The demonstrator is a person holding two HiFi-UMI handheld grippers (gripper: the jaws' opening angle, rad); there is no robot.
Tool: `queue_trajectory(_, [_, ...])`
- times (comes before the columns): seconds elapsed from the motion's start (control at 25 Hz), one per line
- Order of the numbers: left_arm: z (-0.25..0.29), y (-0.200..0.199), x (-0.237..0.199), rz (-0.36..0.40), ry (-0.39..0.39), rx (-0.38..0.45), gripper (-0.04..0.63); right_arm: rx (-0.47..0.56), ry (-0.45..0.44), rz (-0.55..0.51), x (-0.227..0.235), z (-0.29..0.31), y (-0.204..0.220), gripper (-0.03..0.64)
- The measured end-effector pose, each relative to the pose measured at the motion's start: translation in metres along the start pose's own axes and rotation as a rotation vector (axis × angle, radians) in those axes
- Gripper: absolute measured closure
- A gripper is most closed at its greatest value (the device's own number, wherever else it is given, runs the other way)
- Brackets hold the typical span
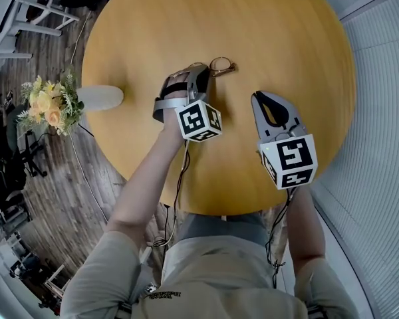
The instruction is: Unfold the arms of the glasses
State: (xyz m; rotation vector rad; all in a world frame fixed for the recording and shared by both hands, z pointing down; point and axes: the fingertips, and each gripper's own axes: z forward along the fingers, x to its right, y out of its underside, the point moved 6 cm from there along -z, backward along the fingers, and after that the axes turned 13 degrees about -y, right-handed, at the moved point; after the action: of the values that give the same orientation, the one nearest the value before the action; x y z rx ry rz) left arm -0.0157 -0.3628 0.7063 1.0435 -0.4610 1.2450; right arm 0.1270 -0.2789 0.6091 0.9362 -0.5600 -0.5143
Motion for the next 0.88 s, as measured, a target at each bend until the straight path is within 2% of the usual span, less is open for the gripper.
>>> queue_trajectory(0.16, [-0.018,-0.011,-0.024,-0.104,-0.05,0.04,0.548,0.04,-0.004,0.02,-0.005,-0.012,-0.013,0.58])
queue_trajectory(0.36, [-0.045,-0.024,-0.066,-0.255,-0.092,0.091,0.548,0.092,0.009,-0.012,-0.012,-0.027,-0.041,0.58])
queue_trajectory(0.52, [-0.077,-0.041,-0.094,-0.352,-0.118,0.129,0.548,0.128,0.023,-0.06,-0.022,-0.054,-0.067,0.58])
queue_trajectory(0.88, [-0.154,-0.069,-0.166,-0.628,-0.171,0.212,0.548,0.232,0.056,-0.193,-0.06,-0.118,-0.14,0.58])
